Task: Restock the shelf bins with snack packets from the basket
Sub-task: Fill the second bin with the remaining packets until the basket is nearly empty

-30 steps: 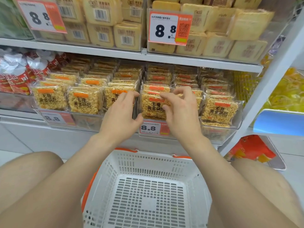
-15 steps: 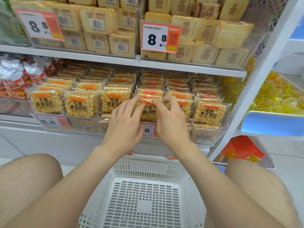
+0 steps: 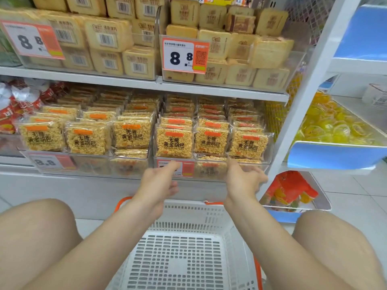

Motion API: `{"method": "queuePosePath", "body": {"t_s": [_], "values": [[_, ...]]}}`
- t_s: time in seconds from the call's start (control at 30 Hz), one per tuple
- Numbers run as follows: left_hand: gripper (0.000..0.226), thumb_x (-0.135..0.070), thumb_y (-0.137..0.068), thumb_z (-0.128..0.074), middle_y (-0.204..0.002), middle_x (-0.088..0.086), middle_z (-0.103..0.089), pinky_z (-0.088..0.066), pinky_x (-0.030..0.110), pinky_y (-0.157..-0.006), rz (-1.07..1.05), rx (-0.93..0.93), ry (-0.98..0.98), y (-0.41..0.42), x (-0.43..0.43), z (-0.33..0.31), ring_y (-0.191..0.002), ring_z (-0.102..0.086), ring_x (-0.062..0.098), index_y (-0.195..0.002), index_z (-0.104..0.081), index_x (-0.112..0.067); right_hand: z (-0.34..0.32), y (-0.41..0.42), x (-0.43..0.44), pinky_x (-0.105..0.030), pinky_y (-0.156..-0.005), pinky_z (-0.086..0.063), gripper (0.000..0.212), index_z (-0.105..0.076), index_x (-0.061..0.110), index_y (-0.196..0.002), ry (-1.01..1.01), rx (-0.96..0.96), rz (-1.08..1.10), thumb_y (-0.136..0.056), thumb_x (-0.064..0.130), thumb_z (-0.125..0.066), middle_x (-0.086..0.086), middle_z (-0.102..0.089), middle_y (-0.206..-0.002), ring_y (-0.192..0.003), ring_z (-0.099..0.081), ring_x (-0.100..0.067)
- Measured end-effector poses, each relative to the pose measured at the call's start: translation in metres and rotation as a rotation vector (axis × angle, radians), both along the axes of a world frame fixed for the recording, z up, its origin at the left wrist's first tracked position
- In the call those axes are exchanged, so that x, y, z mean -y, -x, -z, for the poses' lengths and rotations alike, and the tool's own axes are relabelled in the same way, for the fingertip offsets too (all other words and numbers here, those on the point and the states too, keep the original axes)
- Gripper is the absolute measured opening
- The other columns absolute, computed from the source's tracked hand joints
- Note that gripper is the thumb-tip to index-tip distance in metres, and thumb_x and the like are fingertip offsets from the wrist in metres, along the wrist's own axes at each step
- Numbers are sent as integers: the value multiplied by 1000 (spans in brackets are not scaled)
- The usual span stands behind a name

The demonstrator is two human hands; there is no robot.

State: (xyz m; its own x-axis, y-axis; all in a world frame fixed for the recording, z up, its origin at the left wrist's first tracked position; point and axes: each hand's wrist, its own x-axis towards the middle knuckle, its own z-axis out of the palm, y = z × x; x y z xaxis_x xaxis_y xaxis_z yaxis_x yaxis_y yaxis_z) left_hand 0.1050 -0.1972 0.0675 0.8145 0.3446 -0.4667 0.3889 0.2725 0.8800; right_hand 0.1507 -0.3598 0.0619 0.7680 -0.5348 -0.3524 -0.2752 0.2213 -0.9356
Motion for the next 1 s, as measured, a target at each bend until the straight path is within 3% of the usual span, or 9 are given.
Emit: {"method": "queuePosePath", "body": {"t_s": [0.07, 0.17, 0.3, 0.37, 0.43, 0.53, 0.67, 0.93, 1.0], "values": [[63, -33, -95, -78, -142, 18, -50, -55, 48, -101, -14, -37, 208, -3, 2, 0, -111, -67, 33, -142, -42, -11, 5, -3, 7, -42, -103, -48, 94, -19, 11, -159, -153, -102, -98, -90, 45, -73, -6, -29, -154, -120, -46, -26], [84, -38, -96, -75, -163, 14, -38, -44, 58, -115, -73, -9, 314, -12, 1, 2, -124, -64, 40, -160, -28, -9, 0, -8, 14, -48, -103, -54, 80, -29, 13, -160, -277, -61, -209, -96, 42, -67, -1, -37, -150, -123, -45, -24], [64, -33, -100, -69, -148, 27, -48, -47, 58, -112, -101, -4, 350, -19, -4, 0, -125, -61, 46, -148, -41, 0, 0, -19, 24, -51, -94, -60, 69, -32, 11, -156, -257, -118, -258, -101, 33, -67, -8, -36, -158, -113, -52, -29], [43, -28, -100, -69, -128, 33, -59, -51, 57, -109, -121, 1, 374, -23, -10, 3, -114, -66, 44, -126, -52, 2, -1, -23, 25, -50, -88, -63, 66, -32, 10, -156, -216, -152, -298, -103, 31, -66, -14, -37, -160, -101, -67, -35], [38, -25, -99, -71, -112, 28, -63, -53, 54, -107, -138, 30, 407, -25, -12, 7, -108, -68, 38, -120, -55, 3, -2, -28, 26, -47, -83, -65, 58, -37, 9, -154, -182, -167, -318, -104, 24, -64, -16, -40, -158, -88, -72, -37], [47, -21, -100, -70, -127, 30, -62, -53, 52, -108, -166, 71, 419, -25, -9, 9, -117, -66, 38, -134, -52, 6, -2, -39, 30, -37, -71, -66, 43, -49, 7, -141, -205, -177, -312, -101, 11, -63, -17, -50, -146, -92, -73, -39], [59, -1, -100, -65, -150, 37, -42, -48, 51, -113, -160, 79, 410, -23, -4, 8, -132, -56, 44, -150, -36, 8, 2, -48, 30, -28, -55, -62, 40, -50, 3, -137, -231, -191, -300, -100, 3, -61, -24, -55, -134, -92, -72, -45], [53, 13, -94, -62, -140, 30, -54, -49, 46, -112, -120, 77, 381, -25, -3, 16, -123, -63, 36, -143, -42, 12, 7, -61, 31, -29, -49, -59, 39, -50, 1, -138, -261, -190, -269, -99, 1, -57, -27, -56, -129, -83, -72, -47], [34, 15, -94, -61, -129, 26, -61, -48, 46, -114, -103, 67, 391, -27, -1, 15, -119, -65, 33, -126, -52, 13, 6, -67, 31, -28, -50, -59, 38, -51, 2, -137, -272, -191, -275, -100, 2, -57, -26, -56, -132, -84, -72, -48]]}}
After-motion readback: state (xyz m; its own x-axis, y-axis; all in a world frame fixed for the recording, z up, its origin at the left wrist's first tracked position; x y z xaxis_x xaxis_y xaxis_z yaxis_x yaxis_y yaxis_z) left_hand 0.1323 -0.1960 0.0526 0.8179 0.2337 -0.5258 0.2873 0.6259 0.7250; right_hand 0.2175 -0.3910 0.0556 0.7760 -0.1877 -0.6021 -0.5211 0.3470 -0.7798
